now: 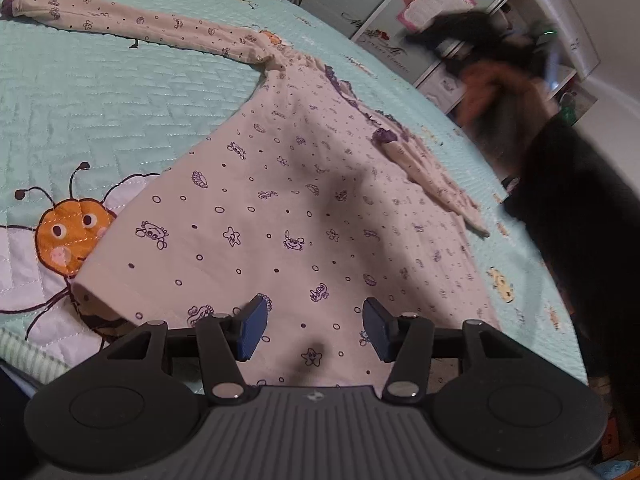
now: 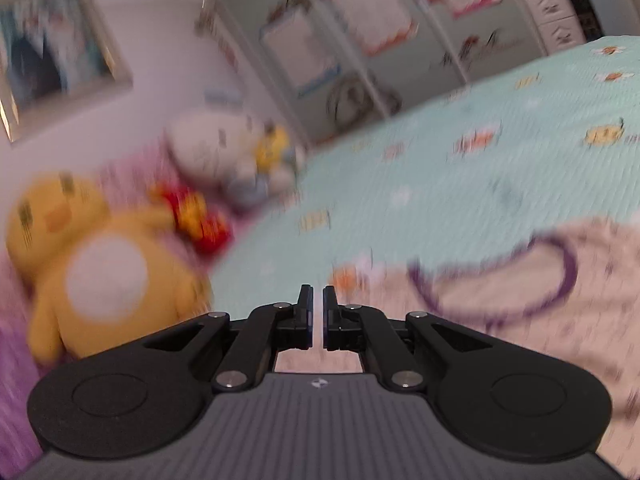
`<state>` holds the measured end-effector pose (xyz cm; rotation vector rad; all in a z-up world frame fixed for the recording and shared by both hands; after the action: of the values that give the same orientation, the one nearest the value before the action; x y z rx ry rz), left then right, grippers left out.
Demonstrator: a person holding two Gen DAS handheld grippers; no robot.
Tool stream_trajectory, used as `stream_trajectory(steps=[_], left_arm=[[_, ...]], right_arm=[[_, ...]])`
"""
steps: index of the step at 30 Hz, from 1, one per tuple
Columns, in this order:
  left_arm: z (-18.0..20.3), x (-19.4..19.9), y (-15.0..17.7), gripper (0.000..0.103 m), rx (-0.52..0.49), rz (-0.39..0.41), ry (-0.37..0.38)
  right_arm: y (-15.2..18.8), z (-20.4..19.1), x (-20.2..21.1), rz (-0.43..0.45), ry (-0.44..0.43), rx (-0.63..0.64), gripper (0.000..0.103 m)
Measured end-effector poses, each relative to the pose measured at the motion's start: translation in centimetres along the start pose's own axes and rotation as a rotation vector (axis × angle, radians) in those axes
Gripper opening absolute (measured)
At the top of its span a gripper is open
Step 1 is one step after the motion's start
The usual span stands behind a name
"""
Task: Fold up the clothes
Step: 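Fold the held sleeve across the garment body with the right gripper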
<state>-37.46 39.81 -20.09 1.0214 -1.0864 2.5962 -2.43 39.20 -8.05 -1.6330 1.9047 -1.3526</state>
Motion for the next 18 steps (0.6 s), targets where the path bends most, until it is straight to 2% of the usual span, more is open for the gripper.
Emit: stream_trajectory(steps=[3,6,8,9,13,18], left_arm=[[-0.1,0.3,0.5,0.056,-0.016,0.017,0.025],[0.2,0.5,0.8,0.057,-0.049,0.035,0.048],[0.6,0.7,0.9,0.057,-0.075,0.054,0.062],[0.8,0.7,1.0,0.058,-0.089,0.064,0.065],[1.2,0.2,1.0,0.059,-0.113,0.072,0.068],[0.9,-0.2,1.0,0.059,-0.100,0.076,0.053]], right_arm=[[4.4,-0.3,-0.8,-0.093,0.175,0.138,0.011],[7.1,1.6,0.3,-0.138,0.317,0.268,0.020],[8.2,3.1,1.4,-0.153,0.410,0.351,0.035],[8.5,4.1,1.9,-0.160,0.440,0.379,0.038],[9.4,6.8,3.4,-0.193,0.524,0.502,0.041],[9.7,7.1,2.7,-0.187,0.521,0.623,0.041]])
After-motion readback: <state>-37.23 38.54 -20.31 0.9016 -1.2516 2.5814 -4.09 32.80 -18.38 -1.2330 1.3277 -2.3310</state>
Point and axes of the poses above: each gripper's, at about its wrist camera, not at the fingertips, and x roughly against the way its jaws point, z to its right, y to its underside, the point moved 1 cm from there along -x, roughly the way its jaws point, and after that the axes turned 6 degrees about -y, right-handed, at the moved point
